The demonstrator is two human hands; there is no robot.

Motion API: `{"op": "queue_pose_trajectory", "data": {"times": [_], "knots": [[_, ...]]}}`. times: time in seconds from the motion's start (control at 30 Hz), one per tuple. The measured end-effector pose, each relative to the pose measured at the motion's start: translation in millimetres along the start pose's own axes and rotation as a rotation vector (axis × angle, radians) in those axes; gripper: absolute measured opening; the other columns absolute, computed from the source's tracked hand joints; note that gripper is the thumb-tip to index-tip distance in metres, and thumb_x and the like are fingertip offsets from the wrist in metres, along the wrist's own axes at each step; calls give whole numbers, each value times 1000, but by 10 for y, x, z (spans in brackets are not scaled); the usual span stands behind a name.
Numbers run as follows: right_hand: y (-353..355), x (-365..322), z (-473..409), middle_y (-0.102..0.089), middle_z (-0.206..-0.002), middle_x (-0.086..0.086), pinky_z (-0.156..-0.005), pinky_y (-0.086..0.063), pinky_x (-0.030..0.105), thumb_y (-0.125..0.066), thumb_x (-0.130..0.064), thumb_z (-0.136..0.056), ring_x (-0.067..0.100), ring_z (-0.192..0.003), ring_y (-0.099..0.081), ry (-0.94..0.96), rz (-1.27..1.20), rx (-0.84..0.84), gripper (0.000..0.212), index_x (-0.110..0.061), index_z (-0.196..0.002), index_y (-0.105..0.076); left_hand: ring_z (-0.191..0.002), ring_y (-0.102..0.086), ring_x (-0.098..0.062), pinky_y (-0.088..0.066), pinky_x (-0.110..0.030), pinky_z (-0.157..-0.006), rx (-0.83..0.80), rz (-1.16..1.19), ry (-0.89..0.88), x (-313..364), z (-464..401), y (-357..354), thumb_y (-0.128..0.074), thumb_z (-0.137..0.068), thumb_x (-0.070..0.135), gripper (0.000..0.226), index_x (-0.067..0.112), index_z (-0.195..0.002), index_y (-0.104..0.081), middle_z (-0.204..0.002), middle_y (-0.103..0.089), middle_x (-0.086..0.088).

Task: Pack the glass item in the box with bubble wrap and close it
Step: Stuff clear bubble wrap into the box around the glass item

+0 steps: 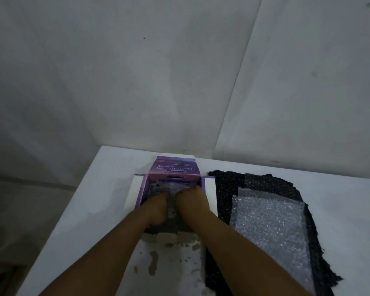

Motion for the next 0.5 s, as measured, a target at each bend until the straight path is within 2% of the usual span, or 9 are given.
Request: {"op": "queue_pose_trajectory", "data": {"times": [0.1, 0.17, 0.2, 0.27, 0.33, 0.37, 0.43, 0.5], "knots": [[183, -49, 27, -65, -116, 10, -94, -45, 32, -51, -15, -99, 23, -107, -60, 109, 55, -53, 20, -7, -114, -60, -135, -37, -23, -25, -30, -113, -7, 74, 107, 111, 56, 105, -44, -102, 21, 43, 10, -142, -34, -147, -39, -11], [371, -67, 187, -67, -110, 10, -89, -49, 36, -62, -15, -92, 25, -99, -62, 261, 94, 103, 21, -8, -111, -62, -134, -39, -25, -29, -32, -111, -2, 98, 207, 219, 144, 217, -47, -100, 19, 41, 7, -138, -38, -145, -41, -11], [414, -24, 287, -68, -103, 10, -82, -50, 37, -68, -16, -85, 26, -92, -63, 322, 115, 172, 23, -10, -108, -64, -128, -46, -27, -36, -33, -105, 91, 90, 256, 293, 235, 281, -49, -98, 16, 35, 7, -131, -46, -138, -49, -12], [408, 171, 429, -68, -89, 9, -68, -51, 37, -74, -15, -74, 27, -79, -61, 355, 48, 295, 27, -11, -99, -68, -102, -60, -29, -46, -33, -84, 463, 15, 142, 456, 438, 378, -54, -90, 8, 21, 8, -110, -60, -112, -64, -12], [436, 427, 643, -67, -84, 9, -62, -50, 37, -71, -13, -72, 28, -73, -59, 319, -41, 413, 25, -10, -97, -69, -82, -62, -27, -46, -31, -70, 714, 133, -19, 605, 621, 373, -58, -85, 8, 10, 7, -93, -64, -90, -67, -10], [455, 570, 764, -67, -84, 10, -61, -50, 38, -69, -9, -72, 28, -73, -59, 279, -72, 454, 25, -10, -97, -70, -74, -60, -22, -43, -26, -63, 776, 217, -83, 690, 653, 360, -59, -84, 8, 6, 8, -85, -65, -82, -67, -8], [445, 885, 1012, -68, -84, 10, -61, -52, 37, -66, 1, -73, 29, -74, -60, 165, -142, 498, 27, -8, -98, -71, -63, -54, -15, -37, -22, -54, 798, 270, -198, 948, 692, 319, -58, -84, 9, 9, 13, -77, -64, -72, -66, -4], [377, 1223, 1245, -69, -82, 9, -59, -54, 35, -66, 2, -77, 29, -73, -63, 36, -187, 505, 25, -10, -98, -73, -62, -56, -16, -44, -27, -55, 817, 304, -352, 1263, 754, 254, -57, -83, 12, 9, 14, -82, -65, -73, -66, -3]]}}
Point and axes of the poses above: each hand's wrist, its own z-axis away from the middle knuckle, its own y-axis out of the back of the hand, x = y × z, the point moved 1 cm from there along -z, towards the middle knuckle
